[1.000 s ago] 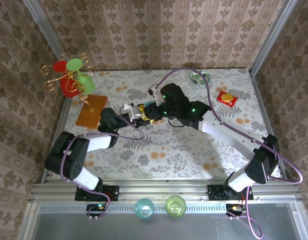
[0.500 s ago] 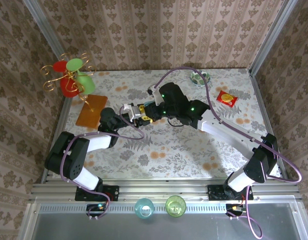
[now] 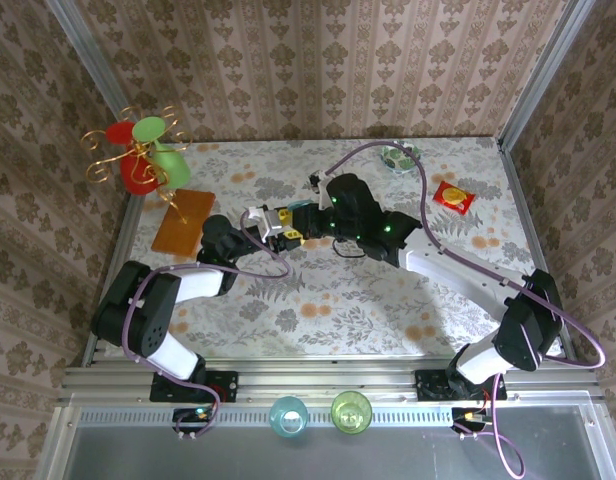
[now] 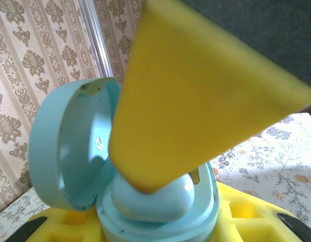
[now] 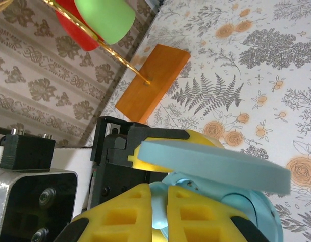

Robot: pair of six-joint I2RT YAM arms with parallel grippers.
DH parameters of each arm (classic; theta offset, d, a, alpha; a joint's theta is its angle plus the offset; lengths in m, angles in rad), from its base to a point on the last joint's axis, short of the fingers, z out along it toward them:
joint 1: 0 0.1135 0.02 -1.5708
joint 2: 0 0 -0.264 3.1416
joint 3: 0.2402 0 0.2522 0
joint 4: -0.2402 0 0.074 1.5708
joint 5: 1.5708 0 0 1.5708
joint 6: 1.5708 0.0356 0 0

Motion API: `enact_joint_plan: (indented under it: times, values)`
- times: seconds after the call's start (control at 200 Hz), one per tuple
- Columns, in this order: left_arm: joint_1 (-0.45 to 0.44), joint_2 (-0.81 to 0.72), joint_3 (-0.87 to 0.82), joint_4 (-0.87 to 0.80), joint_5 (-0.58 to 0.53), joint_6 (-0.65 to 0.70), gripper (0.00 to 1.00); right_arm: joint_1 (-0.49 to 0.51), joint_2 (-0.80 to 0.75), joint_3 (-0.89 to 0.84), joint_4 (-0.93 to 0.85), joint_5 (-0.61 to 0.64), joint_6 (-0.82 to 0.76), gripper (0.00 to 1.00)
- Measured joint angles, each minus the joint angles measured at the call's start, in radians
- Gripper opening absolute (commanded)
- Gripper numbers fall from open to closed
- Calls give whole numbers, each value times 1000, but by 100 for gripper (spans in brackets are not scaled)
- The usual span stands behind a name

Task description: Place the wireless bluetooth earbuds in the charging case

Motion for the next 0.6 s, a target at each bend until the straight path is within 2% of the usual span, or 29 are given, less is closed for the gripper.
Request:
enact_joint_plan:
  times: [0.255, 0.6]
  values:
    - [0, 0, 2, 0, -13, 0, 26, 1, -17, -36, 49, 37, 38, 25]
    - [0, 0, 9, 5, -22, -7, 26, 1, -45, -36, 31, 77, -23, 36]
